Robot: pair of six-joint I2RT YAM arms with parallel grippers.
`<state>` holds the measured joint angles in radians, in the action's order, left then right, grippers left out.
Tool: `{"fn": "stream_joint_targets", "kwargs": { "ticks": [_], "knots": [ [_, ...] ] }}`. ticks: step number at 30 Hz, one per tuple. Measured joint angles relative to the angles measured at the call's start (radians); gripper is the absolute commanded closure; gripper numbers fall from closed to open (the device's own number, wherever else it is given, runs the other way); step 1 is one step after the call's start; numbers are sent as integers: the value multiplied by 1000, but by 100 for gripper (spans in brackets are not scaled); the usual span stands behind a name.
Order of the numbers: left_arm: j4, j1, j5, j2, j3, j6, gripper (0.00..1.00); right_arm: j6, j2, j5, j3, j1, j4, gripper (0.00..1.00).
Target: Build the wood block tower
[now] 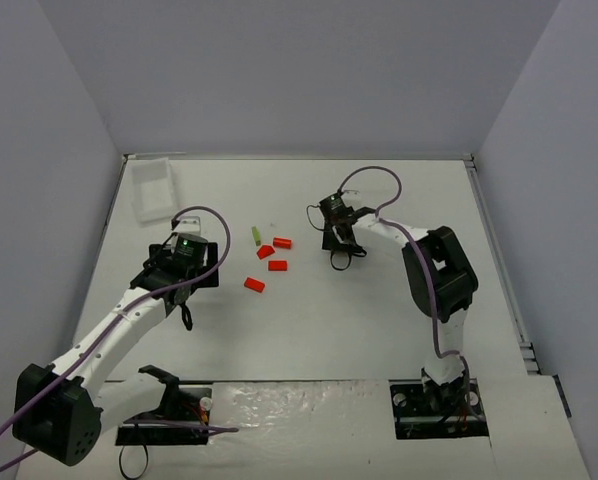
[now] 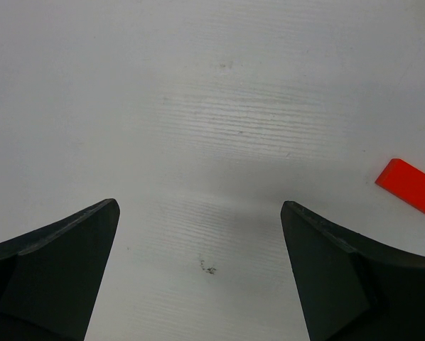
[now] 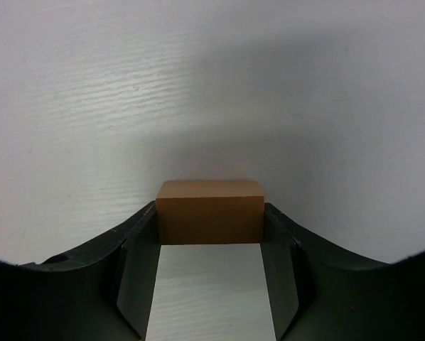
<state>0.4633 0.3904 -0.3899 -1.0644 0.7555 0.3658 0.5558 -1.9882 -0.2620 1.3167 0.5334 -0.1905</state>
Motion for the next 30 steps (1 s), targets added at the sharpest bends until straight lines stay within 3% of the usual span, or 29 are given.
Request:
{"fn": "stream_joint_targets", "kwargs": {
  "ticks": [8, 14, 30],
  "knots": [
    [-8, 0, 1, -4, 0, -17, 3, -186, 76, 43, -10, -190, 0, 98],
    [-14, -2, 6, -1, 0, -30, 3, -338, 94, 92, 4, -323, -3, 93],
    [-21, -17, 6, 42, 1, -49, 3, -450, 4, 151, 40, -391, 2, 91]
  ]
}}
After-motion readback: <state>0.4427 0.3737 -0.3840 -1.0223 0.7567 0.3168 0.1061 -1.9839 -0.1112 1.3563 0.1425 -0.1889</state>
